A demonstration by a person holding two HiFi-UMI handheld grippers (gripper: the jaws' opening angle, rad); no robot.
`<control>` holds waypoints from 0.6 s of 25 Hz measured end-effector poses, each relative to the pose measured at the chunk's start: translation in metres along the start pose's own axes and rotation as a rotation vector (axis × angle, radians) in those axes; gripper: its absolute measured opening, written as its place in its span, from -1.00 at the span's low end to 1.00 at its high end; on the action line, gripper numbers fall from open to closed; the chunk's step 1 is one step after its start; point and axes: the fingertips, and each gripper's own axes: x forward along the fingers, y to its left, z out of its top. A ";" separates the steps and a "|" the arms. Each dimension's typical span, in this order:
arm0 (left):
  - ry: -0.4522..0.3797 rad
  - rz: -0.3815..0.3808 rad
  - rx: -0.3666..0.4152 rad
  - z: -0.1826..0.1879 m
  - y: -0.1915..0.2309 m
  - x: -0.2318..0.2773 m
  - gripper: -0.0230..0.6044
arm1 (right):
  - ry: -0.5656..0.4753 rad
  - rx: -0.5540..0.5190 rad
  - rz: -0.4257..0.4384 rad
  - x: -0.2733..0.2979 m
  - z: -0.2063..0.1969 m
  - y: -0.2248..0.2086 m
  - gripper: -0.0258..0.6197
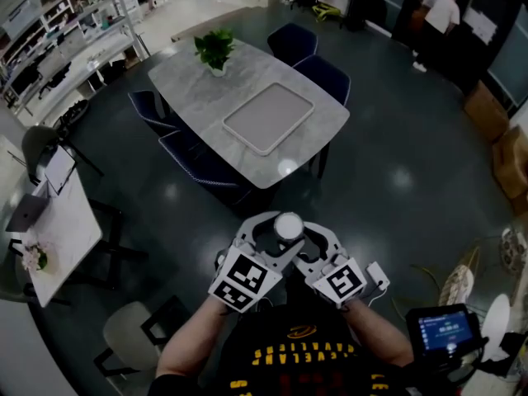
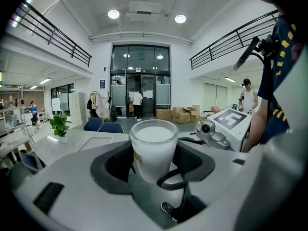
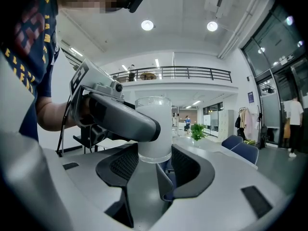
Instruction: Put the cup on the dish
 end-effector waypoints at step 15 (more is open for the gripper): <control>0.019 0.135 -0.036 0.043 0.091 0.112 -0.10 | -0.011 -0.019 0.135 0.053 0.003 -0.139 -0.25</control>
